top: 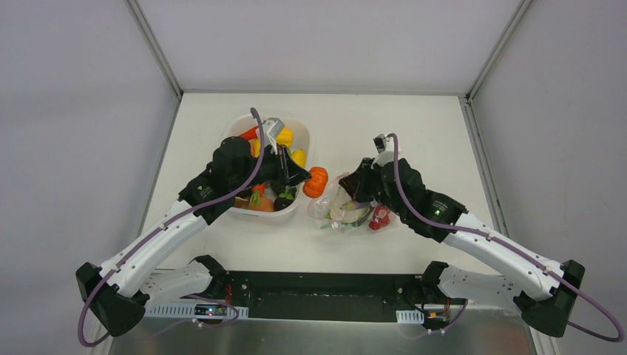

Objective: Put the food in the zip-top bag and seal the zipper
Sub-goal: Place the fake fruit in the zipper food storage bag.

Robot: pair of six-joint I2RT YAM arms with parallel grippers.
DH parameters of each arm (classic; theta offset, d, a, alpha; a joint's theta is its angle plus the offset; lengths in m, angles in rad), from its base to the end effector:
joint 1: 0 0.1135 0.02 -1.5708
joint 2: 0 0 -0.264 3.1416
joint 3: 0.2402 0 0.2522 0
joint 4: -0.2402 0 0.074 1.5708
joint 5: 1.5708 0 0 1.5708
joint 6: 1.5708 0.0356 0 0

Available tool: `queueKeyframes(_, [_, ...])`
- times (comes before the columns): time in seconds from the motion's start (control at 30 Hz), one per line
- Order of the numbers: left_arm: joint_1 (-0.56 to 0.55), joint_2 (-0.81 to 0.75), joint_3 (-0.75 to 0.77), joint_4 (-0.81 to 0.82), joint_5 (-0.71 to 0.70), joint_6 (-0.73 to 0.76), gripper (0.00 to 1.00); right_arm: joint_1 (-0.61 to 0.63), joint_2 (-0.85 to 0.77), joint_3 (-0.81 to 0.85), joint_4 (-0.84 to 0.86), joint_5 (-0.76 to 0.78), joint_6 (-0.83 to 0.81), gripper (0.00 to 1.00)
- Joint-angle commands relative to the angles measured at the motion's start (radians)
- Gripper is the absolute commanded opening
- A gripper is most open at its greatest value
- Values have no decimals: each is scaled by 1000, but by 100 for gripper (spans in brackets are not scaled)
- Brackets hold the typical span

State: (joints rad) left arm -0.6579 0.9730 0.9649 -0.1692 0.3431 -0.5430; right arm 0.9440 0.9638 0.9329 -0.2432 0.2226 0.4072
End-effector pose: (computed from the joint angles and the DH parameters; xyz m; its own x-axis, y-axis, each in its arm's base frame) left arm 0.1689 -0.1456 0.3708 -0.5524 -0.1881 -0.8121 0.6452 0.5203 -0.5594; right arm 0.1359 0.1742 0.3533 -0.4093 0.0934 -0.9076 -0.5480 0.7702 0.3264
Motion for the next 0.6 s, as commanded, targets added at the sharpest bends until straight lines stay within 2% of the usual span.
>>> queueKeyframes(0.0, [-49, 69, -17, 241, 82, -100, 0, -6, -22, 46, 24, 18, -7, 4])
queueKeyframes(0.1, [-75, 124, -18, 285, 118, -130, 0, -6, -25, 43, 25, 27, -6, 4])
queueKeyframes(0.27, [-92, 163, -14, 195, 112, -88, 0, -7, -42, 38, 33, 74, 1, 4])
queueKeyframes(0.57, [-113, 162, -31, 144, 139, -55, 0, -10, -85, 30, 61, 153, 9, 4])
